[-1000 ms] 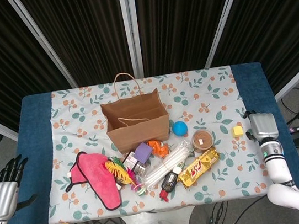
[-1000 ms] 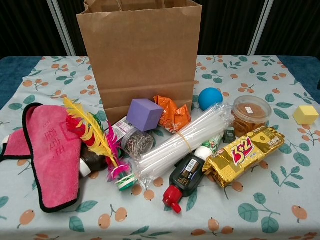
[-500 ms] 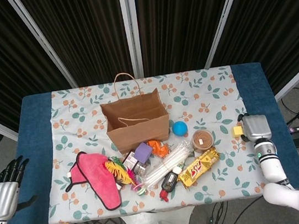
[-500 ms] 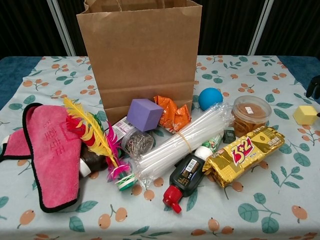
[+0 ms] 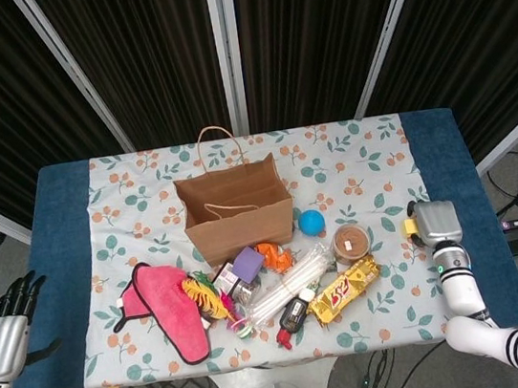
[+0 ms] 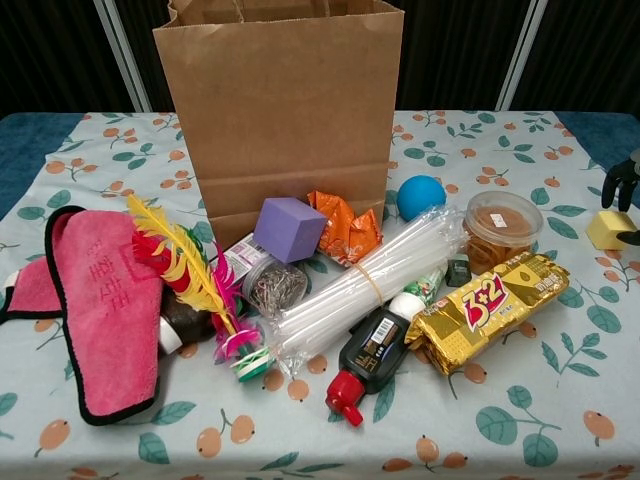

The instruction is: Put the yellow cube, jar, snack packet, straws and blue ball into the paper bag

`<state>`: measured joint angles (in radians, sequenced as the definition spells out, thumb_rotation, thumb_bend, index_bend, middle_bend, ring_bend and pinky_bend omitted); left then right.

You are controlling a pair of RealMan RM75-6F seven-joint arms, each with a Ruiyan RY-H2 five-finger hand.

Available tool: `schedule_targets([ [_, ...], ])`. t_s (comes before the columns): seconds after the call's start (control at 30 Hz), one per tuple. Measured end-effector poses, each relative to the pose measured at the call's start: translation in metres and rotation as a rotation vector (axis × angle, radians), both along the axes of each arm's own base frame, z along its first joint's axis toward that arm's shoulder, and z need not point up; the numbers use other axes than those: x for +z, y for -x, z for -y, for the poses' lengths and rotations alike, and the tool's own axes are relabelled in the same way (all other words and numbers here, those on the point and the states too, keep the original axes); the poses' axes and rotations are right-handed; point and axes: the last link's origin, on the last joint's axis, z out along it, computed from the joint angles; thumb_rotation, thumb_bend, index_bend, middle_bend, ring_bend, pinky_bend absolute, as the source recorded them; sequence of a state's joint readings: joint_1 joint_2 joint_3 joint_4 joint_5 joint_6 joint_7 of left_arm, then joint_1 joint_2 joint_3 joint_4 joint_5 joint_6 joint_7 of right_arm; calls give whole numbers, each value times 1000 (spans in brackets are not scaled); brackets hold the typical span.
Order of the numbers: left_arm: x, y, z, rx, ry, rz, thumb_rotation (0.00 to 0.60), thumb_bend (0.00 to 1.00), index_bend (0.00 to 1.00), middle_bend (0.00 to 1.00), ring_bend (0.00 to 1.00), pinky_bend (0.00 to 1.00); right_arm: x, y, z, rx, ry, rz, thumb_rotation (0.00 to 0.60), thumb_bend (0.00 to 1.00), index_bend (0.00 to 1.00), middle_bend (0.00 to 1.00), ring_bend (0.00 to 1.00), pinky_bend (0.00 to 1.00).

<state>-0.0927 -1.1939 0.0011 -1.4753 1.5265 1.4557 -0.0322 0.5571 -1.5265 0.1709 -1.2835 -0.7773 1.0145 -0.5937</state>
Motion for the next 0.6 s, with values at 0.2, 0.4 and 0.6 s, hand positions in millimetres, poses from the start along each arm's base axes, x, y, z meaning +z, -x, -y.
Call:
schedule_targets([
  [0.2, -1, 2, -1, 0, -3, 3, 600, 94, 80, 137, 63, 194, -2, 2, 2, -8, 1, -8, 600, 177, 438, 421, 533, 629],
  [0.4, -2, 4, -1, 5, -2, 4, 600, 94, 80, 137, 63, 194, -6, 2, 3, -9, 0, 0, 600, 177, 524, 478, 592, 644],
  [0.6, -1, 3, -2, 2, -3, 7, 600, 93, 80, 137, 63, 194, -4, -1, 3, 11, 26, 20, 600, 183, 580, 516, 613, 651],
])
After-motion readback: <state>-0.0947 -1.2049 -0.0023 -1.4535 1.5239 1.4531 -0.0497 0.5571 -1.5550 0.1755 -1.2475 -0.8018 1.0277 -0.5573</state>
